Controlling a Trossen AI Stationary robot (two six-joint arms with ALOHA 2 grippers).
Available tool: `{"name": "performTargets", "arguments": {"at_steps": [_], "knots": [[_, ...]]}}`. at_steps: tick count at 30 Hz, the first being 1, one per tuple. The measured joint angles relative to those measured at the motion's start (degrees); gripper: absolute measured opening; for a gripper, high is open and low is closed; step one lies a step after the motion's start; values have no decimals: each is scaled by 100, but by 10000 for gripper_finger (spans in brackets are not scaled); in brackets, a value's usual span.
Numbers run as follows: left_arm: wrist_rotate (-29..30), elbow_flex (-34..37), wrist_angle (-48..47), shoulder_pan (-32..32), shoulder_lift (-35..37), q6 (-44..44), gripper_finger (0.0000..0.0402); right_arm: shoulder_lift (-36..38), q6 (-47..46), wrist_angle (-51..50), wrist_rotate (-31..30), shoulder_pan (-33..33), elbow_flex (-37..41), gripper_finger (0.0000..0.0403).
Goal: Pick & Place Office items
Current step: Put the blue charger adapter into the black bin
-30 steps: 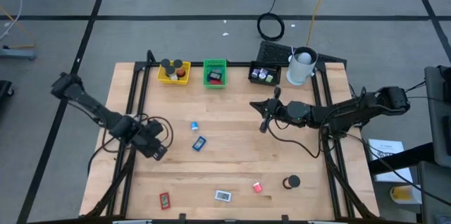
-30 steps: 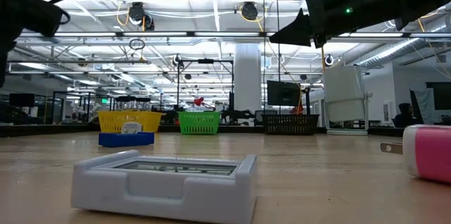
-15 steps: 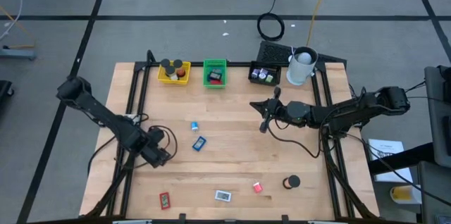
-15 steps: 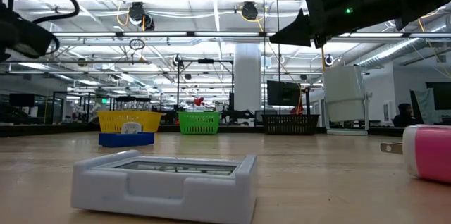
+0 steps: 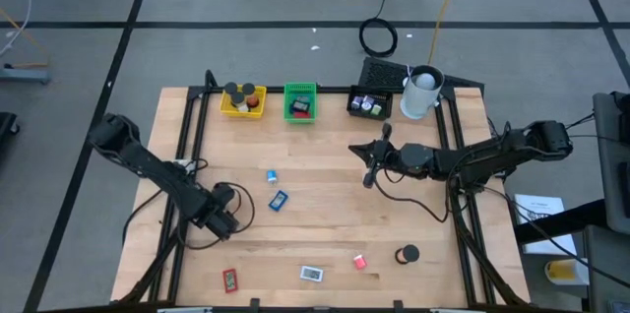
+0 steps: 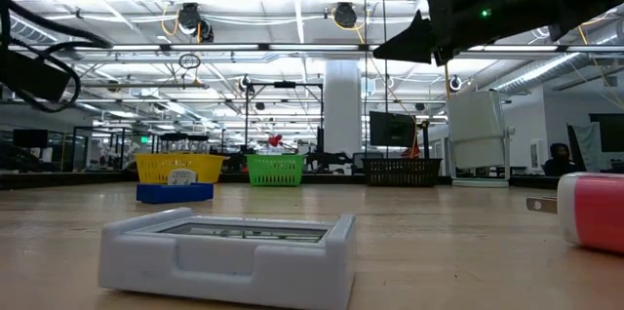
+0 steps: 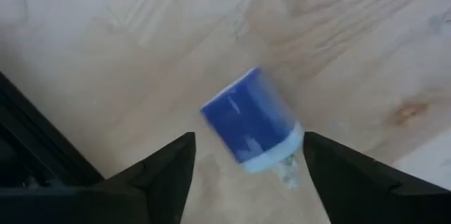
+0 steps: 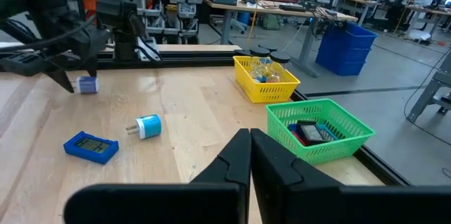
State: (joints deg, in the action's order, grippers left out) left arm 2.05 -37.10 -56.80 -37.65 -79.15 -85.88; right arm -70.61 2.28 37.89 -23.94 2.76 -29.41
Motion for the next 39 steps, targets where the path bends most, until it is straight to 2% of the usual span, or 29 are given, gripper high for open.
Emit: {"name": "performTargets", "arguments": {"at_steps": [7,11,17,22,25,28,32,34,36,39], "knots": [[374,0,174,55,-51,4,207,0,4,0,0,-2,0,1],[340,31,239,130,-49,6,201,0,9,0,0,-2,-2,1],[156,296,851,173,-21,290,193,0,10,0,0,-2,-4,1],[249,278,845,82,17,716,140,0,11,0,0,-2,-7,1],[650,248,834,79,128,1219,139,-2,-2,0,0,-2,-6,1],[1772,195,939,197,296,1773,139,-2,-4,1,0,-2,-7,1],[3554,192,1535,533,380,2977,139,-2,-7,2,0,-2,-7,1],[4180,205,2498,810,380,4149,139,-2,-7,2,0,-12,-7,1],[4392,291,4029,1141,375,5678,139,-2,-9,0,0,-15,-7,1],[3814,586,6661,1696,202,8013,139,-13,-157,-102,2,-15,-7,1]]}}
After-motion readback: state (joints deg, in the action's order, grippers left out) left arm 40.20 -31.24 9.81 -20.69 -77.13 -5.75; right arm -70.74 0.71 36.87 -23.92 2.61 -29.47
